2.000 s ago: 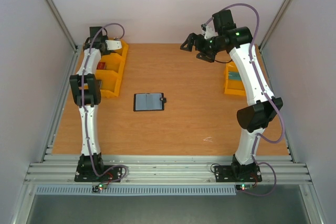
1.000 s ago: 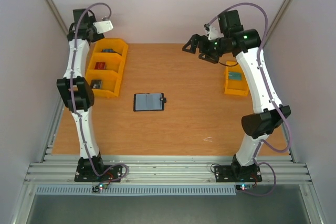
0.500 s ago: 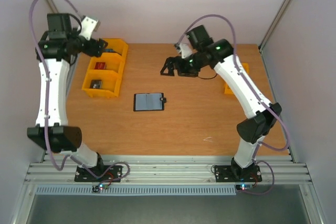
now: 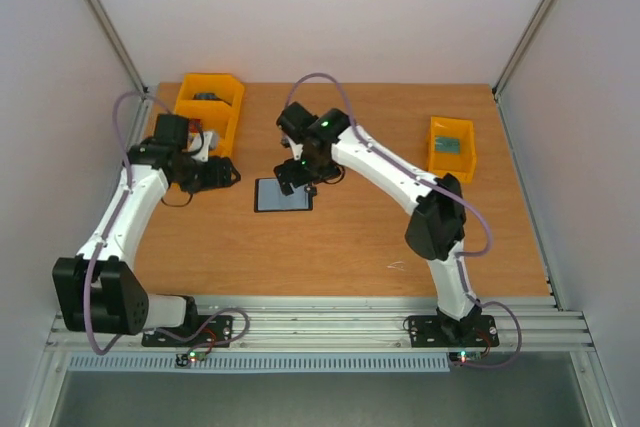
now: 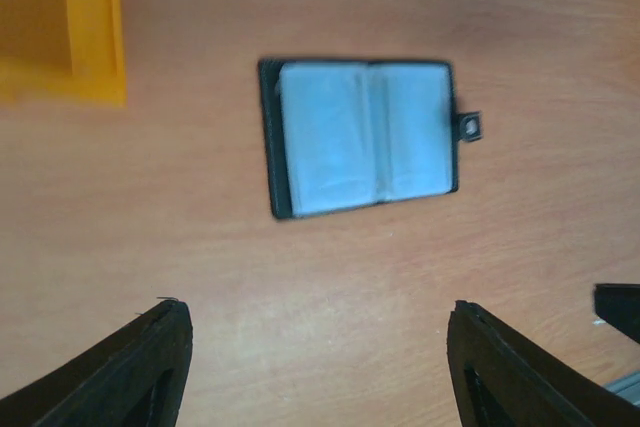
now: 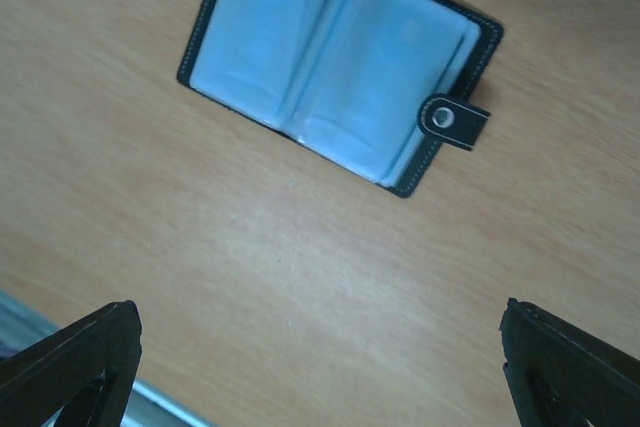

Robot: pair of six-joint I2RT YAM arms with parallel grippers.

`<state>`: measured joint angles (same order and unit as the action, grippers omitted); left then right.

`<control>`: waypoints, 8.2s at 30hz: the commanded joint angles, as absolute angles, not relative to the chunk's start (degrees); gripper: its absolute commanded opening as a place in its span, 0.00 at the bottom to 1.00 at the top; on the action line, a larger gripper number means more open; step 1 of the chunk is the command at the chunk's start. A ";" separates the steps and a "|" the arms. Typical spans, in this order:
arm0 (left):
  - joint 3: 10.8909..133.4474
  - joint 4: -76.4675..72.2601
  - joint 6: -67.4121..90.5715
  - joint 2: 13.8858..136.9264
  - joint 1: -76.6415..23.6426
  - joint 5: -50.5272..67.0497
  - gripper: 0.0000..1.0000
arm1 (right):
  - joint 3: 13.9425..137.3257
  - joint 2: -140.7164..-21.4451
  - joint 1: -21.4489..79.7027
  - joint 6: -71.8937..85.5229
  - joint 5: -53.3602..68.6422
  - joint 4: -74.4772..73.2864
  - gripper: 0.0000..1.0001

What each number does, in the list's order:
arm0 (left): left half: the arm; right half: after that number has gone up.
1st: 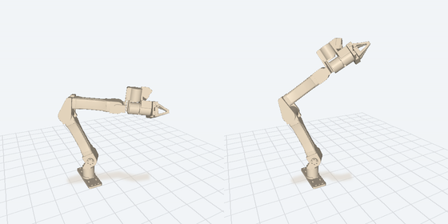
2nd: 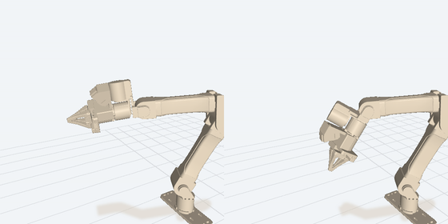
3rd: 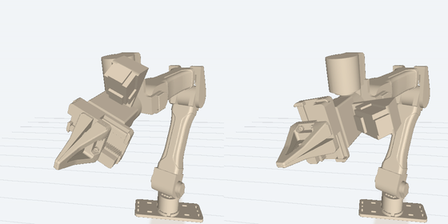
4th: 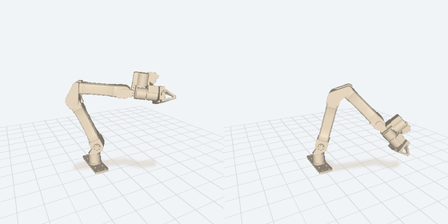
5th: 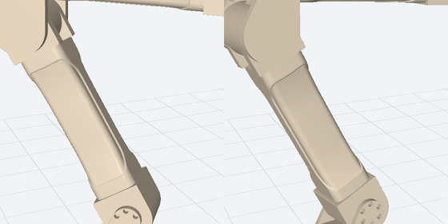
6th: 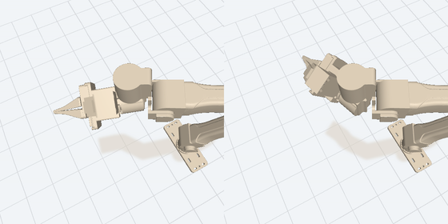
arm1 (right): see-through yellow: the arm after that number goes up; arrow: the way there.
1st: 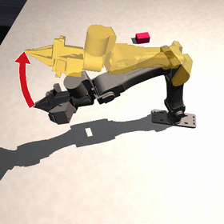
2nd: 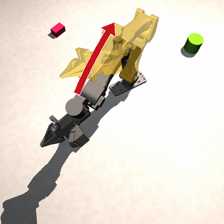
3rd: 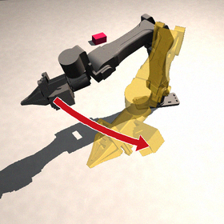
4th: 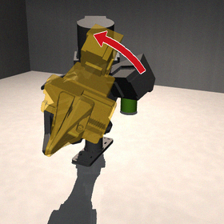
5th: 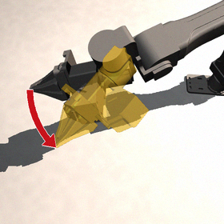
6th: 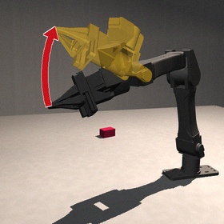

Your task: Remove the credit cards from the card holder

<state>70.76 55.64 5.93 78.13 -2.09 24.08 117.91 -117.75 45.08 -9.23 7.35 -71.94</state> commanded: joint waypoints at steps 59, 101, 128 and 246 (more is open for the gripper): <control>57.96 18.90 25.44 104.78 -13.61 36.85 0.46 | 98.84 -135.10 39.52 -7.76 19.86 -50.31 0.56; 49.77 11.47 21.49 94.70 -14.26 35.19 0.00 | 104.71 -127.04 38.91 8.20 27.21 -40.08 0.75; 50.18 10.25 21.28 93.61 -14.20 37.58 0.34 | 96.59 -131.50 34.28 11.44 34.86 -35.83 0.33; 105.95 67.66 -8.98 81.17 -13.97 71.97 0.00 | 98.76 -80.29 35.48 -14.74 47.95 -41.31 0.27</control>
<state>105.03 67.79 -7.97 82.17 -14.20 70.02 99.77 -82.54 35.35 -13.85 50.89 -41.08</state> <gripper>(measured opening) 0.067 0.279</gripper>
